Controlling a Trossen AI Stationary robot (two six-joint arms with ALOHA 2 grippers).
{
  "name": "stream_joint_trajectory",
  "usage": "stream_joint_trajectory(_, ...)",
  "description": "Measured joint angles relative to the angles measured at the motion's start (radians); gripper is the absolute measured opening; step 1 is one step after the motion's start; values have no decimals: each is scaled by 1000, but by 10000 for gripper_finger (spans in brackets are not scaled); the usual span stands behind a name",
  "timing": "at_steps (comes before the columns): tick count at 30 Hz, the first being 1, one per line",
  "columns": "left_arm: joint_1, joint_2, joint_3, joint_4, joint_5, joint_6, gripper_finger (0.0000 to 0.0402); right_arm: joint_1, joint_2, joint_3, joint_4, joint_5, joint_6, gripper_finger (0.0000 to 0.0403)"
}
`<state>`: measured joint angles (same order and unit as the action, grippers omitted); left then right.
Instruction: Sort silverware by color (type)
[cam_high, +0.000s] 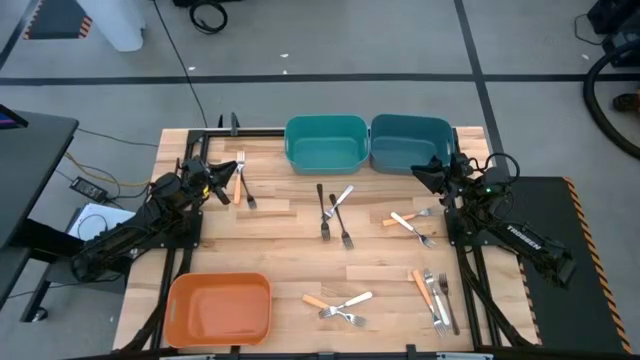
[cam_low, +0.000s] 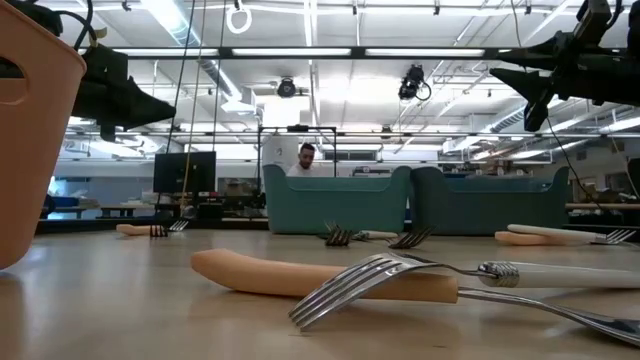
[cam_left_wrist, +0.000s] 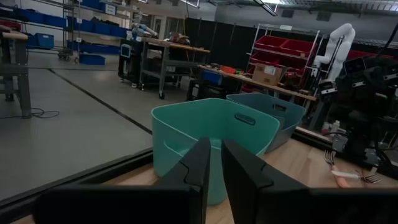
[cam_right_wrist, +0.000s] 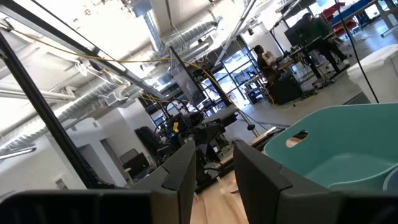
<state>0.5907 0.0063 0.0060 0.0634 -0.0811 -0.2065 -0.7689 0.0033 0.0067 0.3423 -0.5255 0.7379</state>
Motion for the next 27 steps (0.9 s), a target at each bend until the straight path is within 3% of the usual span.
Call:
stream_joint_trajectory(10, 0, 0, 0, 0, 0, 0, 48, 0, 0, 0, 2, 146, -8, 115)
stream_joint_trajectory(27, 0, 0, 0, 0, 0, 0, 48, 0, 0, 0, 29, 108, 100, 115)
